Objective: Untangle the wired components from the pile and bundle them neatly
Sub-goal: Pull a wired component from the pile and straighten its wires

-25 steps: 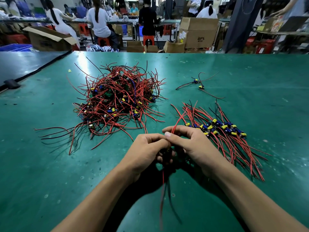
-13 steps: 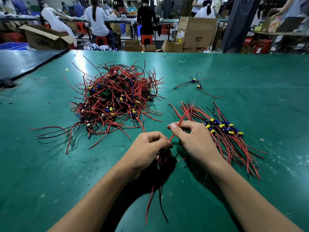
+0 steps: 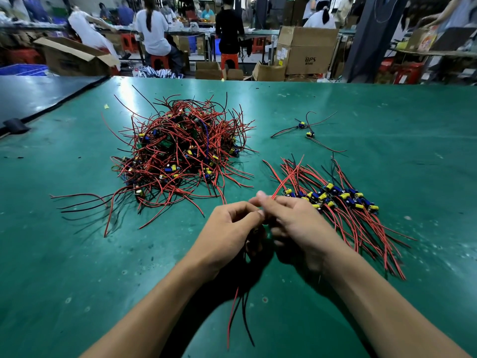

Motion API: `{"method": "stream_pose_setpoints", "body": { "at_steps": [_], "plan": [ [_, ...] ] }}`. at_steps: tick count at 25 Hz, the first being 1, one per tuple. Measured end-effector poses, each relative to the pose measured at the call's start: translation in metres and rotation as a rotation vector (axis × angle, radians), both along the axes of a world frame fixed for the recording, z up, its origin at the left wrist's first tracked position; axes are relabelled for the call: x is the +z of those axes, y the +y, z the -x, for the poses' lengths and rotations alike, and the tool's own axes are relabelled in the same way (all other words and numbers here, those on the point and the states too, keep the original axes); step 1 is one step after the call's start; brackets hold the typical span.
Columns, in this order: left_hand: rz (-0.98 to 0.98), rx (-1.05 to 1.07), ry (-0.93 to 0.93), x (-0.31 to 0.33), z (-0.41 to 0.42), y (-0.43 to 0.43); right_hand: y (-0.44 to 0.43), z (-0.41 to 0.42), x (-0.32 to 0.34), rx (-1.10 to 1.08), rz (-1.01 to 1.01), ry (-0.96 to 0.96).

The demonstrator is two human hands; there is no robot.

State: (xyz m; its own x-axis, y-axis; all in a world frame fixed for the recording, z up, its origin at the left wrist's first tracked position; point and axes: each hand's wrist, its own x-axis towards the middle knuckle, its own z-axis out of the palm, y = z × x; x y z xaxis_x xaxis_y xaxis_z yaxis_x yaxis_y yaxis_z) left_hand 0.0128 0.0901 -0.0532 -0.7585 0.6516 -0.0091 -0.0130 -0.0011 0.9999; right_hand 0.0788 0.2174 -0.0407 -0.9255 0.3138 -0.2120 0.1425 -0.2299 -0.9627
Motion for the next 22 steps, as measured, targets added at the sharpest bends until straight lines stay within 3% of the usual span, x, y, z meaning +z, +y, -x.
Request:
{"method": "stream_pose_setpoints", "body": {
  "at_steps": [8,17,19,20,22],
  "plan": [
    [0.024,-0.117,0.056,0.004,-0.001,-0.004,0.009,0.0,0.001,-0.158,-0.609,0.002],
    [0.017,-0.178,0.028,0.005,0.003,-0.006,0.035,0.0,0.0,-0.47,-0.905,0.199],
    [0.025,-0.193,0.01,0.006,0.003,-0.006,0.035,0.001,-0.002,-0.467,-0.885,0.169],
    [0.027,-0.194,-0.006,0.006,0.003,-0.007,0.033,0.002,-0.004,-0.436,-0.766,0.153],
    [0.028,-0.186,-0.042,0.007,0.003,-0.008,0.026,0.006,-0.002,-0.353,-0.301,0.159]
  ]
}}
